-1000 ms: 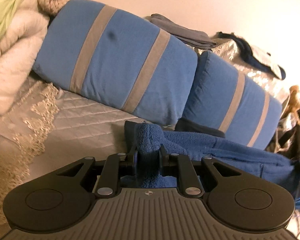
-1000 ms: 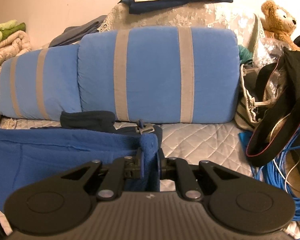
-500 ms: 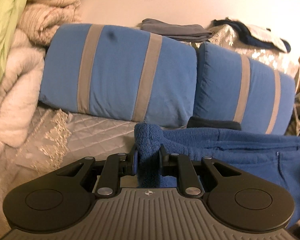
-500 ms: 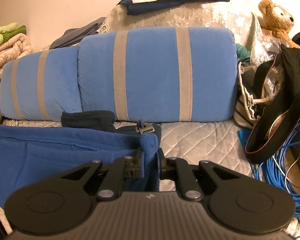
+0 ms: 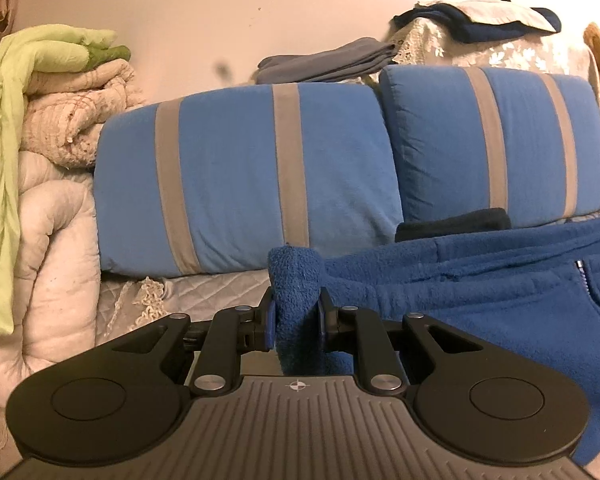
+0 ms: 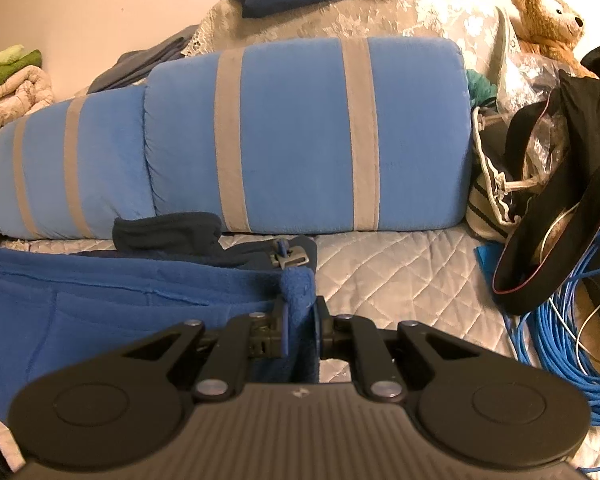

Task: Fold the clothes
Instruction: 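Lift the held fleece with both grippers and fold it toward the pillows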

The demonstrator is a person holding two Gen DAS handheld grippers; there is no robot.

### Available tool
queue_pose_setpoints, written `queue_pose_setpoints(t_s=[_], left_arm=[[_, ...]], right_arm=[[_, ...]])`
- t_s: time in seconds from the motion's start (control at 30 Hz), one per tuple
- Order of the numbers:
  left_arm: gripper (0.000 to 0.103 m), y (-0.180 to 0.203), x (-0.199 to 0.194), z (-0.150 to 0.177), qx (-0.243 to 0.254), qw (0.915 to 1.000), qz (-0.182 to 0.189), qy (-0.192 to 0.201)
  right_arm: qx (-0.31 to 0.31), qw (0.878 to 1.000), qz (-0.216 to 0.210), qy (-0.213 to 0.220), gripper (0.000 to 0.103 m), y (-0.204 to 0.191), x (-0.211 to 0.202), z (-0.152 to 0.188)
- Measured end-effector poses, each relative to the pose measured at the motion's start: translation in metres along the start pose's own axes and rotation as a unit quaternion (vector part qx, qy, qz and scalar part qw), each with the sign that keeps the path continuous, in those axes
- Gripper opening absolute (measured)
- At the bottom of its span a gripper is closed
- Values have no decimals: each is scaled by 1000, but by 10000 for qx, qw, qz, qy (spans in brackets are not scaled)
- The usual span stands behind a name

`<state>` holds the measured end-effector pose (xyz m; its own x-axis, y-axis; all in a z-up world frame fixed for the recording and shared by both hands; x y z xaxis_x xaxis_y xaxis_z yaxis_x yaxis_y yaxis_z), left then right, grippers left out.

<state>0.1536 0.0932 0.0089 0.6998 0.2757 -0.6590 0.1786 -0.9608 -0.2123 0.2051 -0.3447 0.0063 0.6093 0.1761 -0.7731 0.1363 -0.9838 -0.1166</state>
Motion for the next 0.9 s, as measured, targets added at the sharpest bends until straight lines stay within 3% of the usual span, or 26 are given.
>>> queue_pose_setpoints(t_s=[0.27, 0.9], left_arm=[[19, -4, 19, -10, -160, 9995, 183, -221], [19, -1, 67, -36, -114, 9985, 133, -516]], right_arm=[[-32, 9999, 120, -81, 11, -1, 18, -7], [-69, 9995, 284, -142, 11, -7, 60, -48]])
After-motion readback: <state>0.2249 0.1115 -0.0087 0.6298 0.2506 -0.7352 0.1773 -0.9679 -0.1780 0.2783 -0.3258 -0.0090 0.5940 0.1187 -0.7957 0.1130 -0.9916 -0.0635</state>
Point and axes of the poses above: each gripper's, at about its wrist camera, not at the fingertips, and x roughly the way its jaws point, y to its right, z to its underside, the point moved 1 cm from there along x, roughly the way its jaws point, and after that the axes turned 15 degrees about -y, right-handed, at the moved point
